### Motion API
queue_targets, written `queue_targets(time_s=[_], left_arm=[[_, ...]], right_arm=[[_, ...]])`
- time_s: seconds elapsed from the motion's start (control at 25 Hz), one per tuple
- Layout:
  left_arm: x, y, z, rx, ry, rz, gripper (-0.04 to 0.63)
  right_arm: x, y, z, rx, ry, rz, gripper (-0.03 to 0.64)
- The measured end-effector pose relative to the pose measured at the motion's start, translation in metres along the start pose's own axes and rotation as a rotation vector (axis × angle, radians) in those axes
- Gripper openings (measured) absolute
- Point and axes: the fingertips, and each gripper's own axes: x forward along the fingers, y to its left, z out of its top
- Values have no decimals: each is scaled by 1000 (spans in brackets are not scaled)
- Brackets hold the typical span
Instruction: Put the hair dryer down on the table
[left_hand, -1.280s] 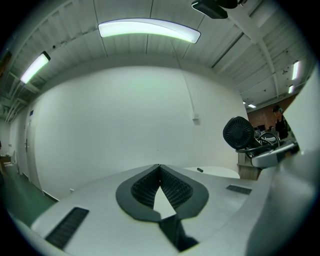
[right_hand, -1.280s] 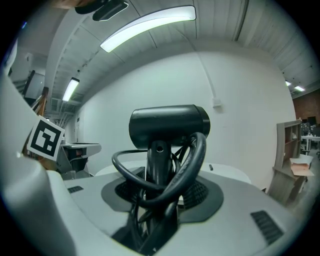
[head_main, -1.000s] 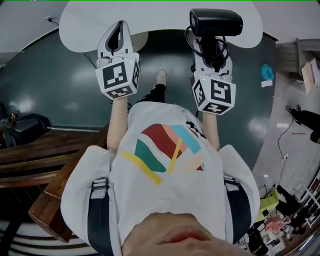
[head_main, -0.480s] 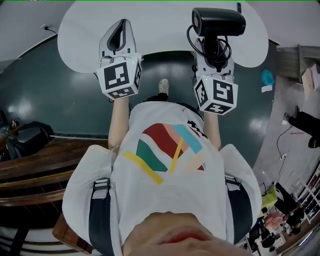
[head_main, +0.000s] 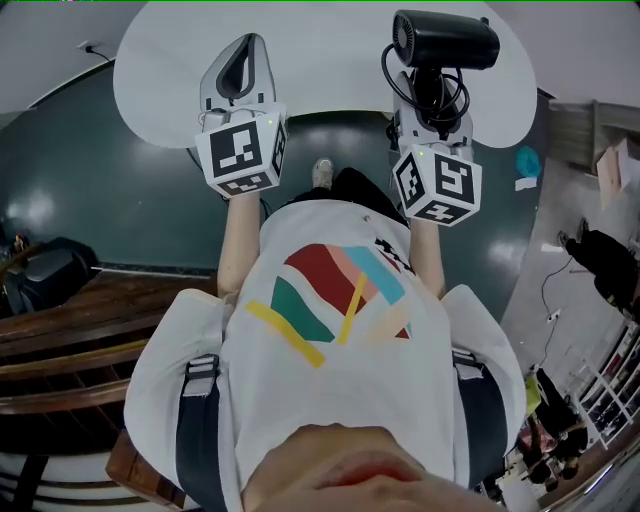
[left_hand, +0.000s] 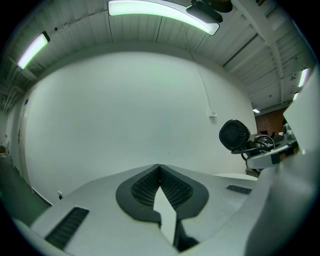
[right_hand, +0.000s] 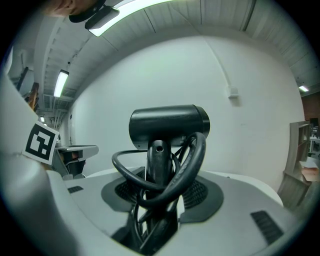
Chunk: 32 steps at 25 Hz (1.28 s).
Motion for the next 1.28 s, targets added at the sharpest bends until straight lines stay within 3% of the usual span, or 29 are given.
queue_targets(time_s=[1.28], left_arm=[[37, -27, 23, 65, -24, 68, 15]], right_arm=[[61, -27, 18, 6, -27, 108, 216]])
